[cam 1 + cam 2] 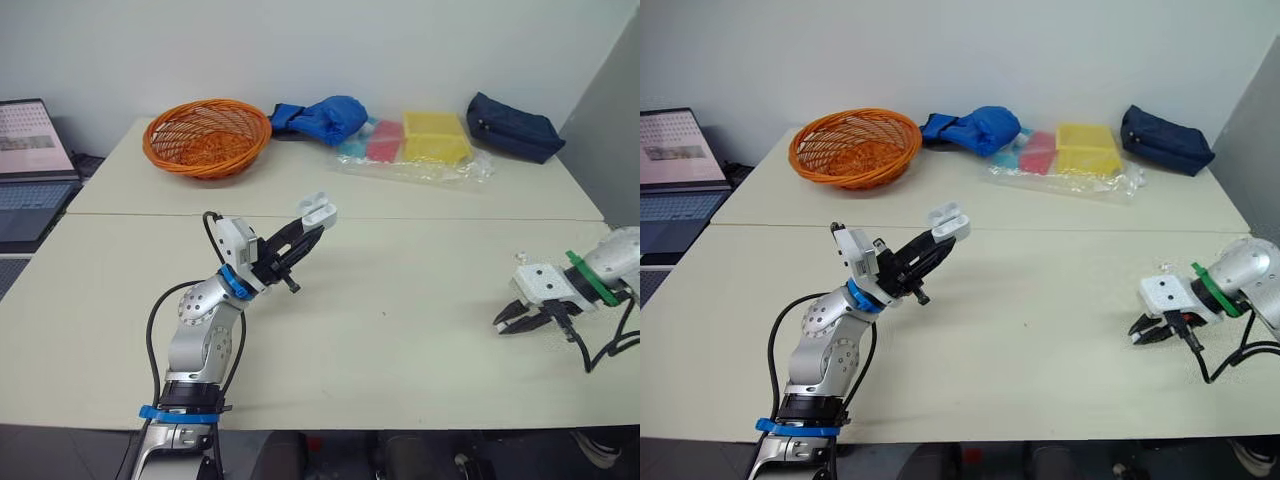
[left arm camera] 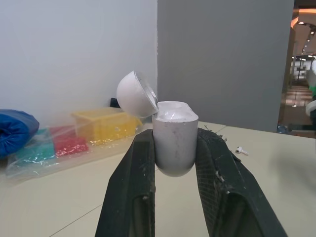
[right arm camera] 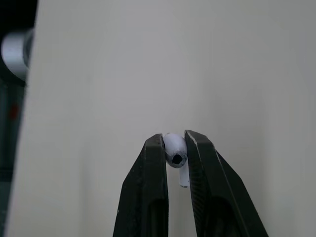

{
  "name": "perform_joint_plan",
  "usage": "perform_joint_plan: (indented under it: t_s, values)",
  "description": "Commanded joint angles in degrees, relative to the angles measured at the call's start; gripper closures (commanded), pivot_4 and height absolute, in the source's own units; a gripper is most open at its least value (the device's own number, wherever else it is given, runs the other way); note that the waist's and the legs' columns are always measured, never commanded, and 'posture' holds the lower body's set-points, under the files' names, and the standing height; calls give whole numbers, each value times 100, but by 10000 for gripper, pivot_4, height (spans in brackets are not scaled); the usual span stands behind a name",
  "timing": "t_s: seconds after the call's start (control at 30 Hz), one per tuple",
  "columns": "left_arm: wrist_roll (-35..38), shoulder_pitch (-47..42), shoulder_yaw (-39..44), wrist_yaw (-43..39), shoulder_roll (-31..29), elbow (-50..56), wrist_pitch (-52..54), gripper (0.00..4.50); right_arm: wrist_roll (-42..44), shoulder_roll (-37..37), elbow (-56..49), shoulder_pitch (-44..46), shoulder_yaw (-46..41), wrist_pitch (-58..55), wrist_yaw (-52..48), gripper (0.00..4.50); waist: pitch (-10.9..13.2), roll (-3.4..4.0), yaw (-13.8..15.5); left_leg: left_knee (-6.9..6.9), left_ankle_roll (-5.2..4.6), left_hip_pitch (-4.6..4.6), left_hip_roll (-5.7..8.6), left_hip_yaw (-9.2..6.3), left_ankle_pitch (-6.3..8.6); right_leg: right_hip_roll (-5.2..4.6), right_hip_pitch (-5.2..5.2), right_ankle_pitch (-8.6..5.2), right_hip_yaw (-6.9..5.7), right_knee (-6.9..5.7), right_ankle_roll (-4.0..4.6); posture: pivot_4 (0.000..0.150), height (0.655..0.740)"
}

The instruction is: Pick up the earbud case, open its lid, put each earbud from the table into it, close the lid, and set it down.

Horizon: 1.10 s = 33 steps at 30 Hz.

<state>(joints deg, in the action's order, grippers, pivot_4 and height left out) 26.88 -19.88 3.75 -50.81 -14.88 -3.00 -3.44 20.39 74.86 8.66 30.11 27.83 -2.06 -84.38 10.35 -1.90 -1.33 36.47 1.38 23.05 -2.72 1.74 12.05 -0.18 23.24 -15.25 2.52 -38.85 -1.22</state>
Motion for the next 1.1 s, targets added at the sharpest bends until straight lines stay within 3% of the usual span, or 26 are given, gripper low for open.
perform_joint_plan:
  t_s: [0.03, 0.17, 0.5, 0.67, 1.1]
  values:
    - [49, -55, -34, -43, 53, 110, -115, 37408, 309, 501, -1113, -916, -782, -1690, 889, 42998, 0, 1, -12, -1, 0, 1, 0, 1, 0, 0, 2, 0, 0, 1, 0, 1500, 7400]
    - [45, -146, -105, -82, 101, 23, -103, 37408, 707, 165, -1635, -1473, -1476, -3244, 1707, 42998, 0, 0, -48, 1, 1, -4, 3, 7, 0, 2, 2, 5, 2, -2, -6, 1500, 7400]
    - [51, -144, -124, -132, 51, 107, -11, 37408, -98, -575, -1204, -1806, -1633, -2922, 1857, 42998, 0, -3, -45, 19, 0, 5, 15, 14, 0, 25, 0, 16, 5, 13, -18, 1500, 7400]
    - [73, -103, -141, -135, 41, 171, 32, 37408, -314, -683, -1144, -1925, -1804, -2787, 1918, 26294, 1, -7, -42, 21, 0, 9, 14, 12, 0, 25, -2, 20, 2, 20, -25, 1500, 7400]
    - [91, -179, -139, -192, 51, 66, 17, 37408, -324, -893, -1712, -2450, -2343, -3119, 2183, 26294, 1, -7, -39, 28, 0, 21, 14, 9, 0, 25, -1, 24, -3, 26, -31, 1500, 7400]
